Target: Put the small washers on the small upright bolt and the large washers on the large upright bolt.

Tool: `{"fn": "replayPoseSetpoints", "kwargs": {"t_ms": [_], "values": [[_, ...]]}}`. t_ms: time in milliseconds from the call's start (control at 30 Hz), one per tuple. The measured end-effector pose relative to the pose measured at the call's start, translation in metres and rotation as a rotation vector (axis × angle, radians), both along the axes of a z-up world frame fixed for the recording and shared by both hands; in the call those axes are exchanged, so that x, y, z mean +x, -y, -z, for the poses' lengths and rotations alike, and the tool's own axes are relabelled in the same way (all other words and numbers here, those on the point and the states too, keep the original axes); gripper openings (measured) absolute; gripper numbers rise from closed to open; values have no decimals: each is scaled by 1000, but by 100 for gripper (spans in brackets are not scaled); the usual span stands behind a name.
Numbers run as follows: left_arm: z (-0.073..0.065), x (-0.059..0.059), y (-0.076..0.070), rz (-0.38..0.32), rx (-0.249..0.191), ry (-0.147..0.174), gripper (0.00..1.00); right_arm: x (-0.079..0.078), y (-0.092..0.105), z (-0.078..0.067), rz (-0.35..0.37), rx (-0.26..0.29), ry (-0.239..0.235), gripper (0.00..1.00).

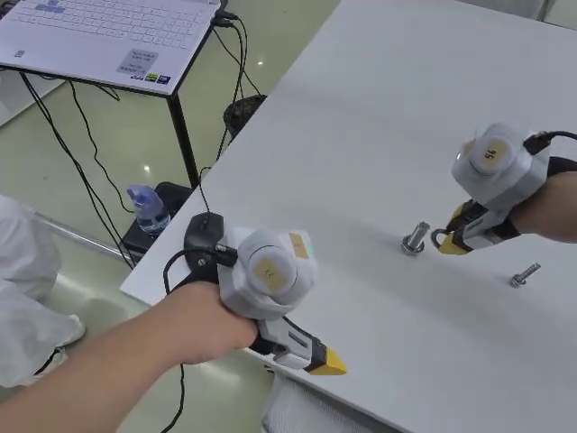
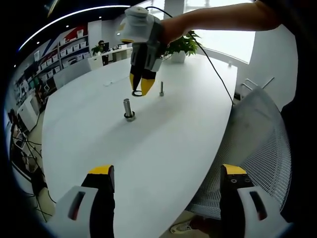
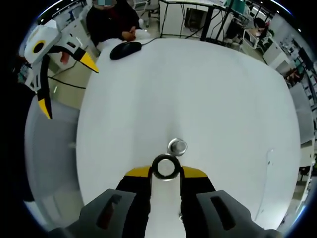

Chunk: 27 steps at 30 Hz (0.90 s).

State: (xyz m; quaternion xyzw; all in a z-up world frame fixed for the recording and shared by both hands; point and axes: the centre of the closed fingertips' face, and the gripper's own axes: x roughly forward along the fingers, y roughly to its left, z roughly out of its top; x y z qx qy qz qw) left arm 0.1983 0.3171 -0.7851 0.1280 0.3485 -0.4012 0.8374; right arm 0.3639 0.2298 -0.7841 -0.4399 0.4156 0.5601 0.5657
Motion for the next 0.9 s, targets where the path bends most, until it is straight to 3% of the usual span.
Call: {"fn": "replayPoseSetpoints", "kwargs": {"t_ms": [300,900], "values": [[1,3,-3,6,10,-4,88,16,-9,3,13,4,8,22],[5,8,-8,4,17,-21,85,25,-20,19,4,-21,-8,22]]}}
